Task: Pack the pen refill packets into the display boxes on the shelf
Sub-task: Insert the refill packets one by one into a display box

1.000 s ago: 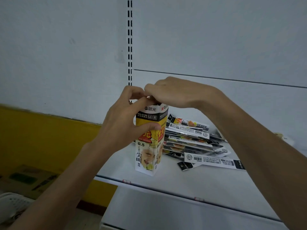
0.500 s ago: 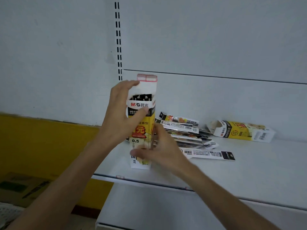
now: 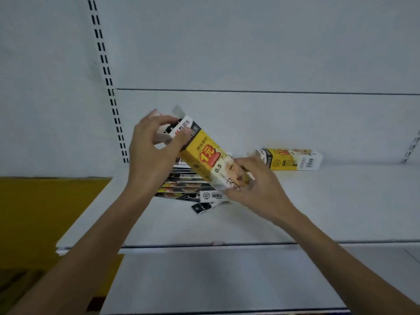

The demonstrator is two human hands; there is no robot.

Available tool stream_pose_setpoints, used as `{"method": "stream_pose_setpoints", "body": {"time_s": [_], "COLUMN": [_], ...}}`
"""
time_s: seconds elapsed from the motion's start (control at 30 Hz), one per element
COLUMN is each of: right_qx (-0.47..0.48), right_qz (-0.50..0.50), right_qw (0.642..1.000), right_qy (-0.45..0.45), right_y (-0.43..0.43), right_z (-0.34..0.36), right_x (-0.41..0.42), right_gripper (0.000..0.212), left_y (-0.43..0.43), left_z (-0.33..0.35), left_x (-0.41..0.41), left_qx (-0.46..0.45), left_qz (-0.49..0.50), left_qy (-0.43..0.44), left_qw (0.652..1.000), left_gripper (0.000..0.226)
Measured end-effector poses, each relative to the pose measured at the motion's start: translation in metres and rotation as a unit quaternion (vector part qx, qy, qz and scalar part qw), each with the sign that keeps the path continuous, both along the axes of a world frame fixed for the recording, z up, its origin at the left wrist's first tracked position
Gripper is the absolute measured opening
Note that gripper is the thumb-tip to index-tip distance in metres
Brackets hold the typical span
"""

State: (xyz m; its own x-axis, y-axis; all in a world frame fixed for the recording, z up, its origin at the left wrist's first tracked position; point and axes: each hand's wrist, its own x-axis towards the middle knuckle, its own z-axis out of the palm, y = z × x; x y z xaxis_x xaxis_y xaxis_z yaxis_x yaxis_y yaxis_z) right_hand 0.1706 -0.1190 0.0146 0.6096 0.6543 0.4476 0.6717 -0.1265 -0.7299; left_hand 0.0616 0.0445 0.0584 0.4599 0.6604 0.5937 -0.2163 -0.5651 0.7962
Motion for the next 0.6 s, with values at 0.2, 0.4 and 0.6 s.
{"method": "stream_pose_setpoints", "body": {"time_s": [0.2, 0.4, 0.6], "right_qx": [-0.011, -0.128, -0.152], "right_qz": [-0.052, -0.072, -0.011], "right_qw": [0.998, 0.988, 0.982], "right_qy": [0.045, 0.047, 0.111], "right_y": [-0.117, -0.174, -0.169], "right_z": [0.026, 0.02, -0.001], "right_x": [0.096, 0.169, 0.206], "right_gripper": [0.045, 0.044, 0.043], "left_y": [-0.061, -0.12, -0.134], "left_z": [-0.023, -0.053, -0.08], "left_x": [0.054, 0.119, 0.153], "left_qx": [0.163, 0.314, 0.449], "left_qz": [-0.082, -0.027, 0.038], "left_qy": [0.147, 0.283, 0.259], "left_qw": [0.972, 0.906, 0.854], "left_gripper": [0.025, 0.027, 0.049]}}
